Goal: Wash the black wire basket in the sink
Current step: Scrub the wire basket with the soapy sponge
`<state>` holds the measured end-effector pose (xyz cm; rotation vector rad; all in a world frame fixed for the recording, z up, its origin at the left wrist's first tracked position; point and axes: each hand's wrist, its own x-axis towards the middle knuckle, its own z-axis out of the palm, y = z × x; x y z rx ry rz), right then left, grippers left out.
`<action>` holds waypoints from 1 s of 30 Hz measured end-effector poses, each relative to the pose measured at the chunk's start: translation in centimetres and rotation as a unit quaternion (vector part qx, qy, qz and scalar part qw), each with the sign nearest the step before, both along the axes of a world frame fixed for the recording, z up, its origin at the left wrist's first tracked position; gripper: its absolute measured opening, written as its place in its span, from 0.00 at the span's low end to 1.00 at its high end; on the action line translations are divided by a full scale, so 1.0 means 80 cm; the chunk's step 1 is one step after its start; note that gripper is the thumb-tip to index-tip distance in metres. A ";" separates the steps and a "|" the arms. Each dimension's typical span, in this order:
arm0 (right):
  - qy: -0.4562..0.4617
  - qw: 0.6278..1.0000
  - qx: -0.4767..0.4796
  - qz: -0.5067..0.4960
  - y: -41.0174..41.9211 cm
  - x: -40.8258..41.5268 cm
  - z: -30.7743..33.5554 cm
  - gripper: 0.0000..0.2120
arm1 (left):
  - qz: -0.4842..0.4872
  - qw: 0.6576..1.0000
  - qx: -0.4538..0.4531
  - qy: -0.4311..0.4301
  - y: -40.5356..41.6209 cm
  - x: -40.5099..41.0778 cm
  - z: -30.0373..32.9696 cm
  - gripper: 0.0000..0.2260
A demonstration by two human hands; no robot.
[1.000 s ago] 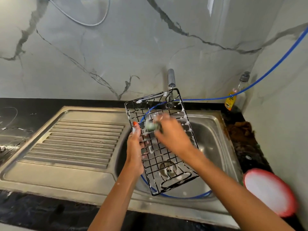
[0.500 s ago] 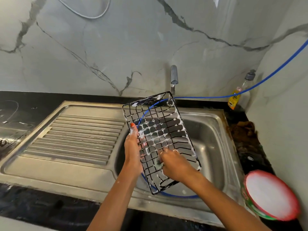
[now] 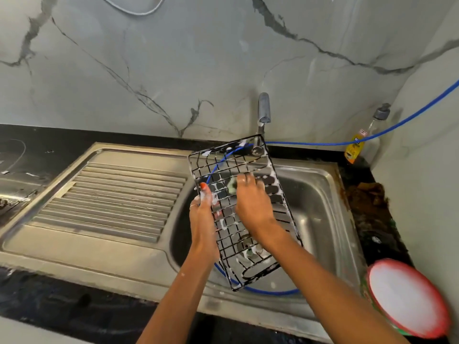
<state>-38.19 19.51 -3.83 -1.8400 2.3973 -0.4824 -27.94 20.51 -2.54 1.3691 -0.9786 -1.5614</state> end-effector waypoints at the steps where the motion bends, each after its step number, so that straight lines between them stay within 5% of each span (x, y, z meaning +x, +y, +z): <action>1: -0.014 0.999 0.033 0.006 0.017 0.004 -0.014 0.25 | 0.005 1.000 0.002 0.003 -0.003 0.002 0.002 0.26; 4: -0.024 0.992 0.126 0.016 0.057 0.014 -0.047 0.25 | 0.025 0.999 0.015 0.035 -0.012 0.007 -0.003 0.16; 11: -0.195 0.960 0.197 0.047 0.056 0.021 -0.039 0.11 | 0.025 0.999 0.030 0.032 -0.003 -0.004 -0.008 0.18; 16: -0.312 0.947 0.069 0.026 0.045 0.025 -0.010 0.07 | 0.024 0.997 0.032 0.058 0.002 -0.005 -0.007 0.46; 19: -0.212 0.971 -0.077 -0.084 0.000 0.003 0.013 0.10 | 0.023 0.998 0.029 0.048 0.002 -0.006 -0.005 0.43; 22: -0.126 0.976 -0.127 -0.126 -0.039 -0.013 0.030 0.15 | 0.019 0.999 0.011 0.039 0.005 -0.009 -0.004 0.33; 26: -0.138 0.982 -0.130 0.008 -0.045 0.014 0.017 0.14 | 0.006 0.999 0.004 0.042 0.000 -0.014 -0.004 0.26; 30: -0.103 0.965 -0.093 0.222 -0.018 0.024 -0.003 0.13 | -0.008 0.999 0.006 0.050 -0.001 -0.006 -0.011 0.30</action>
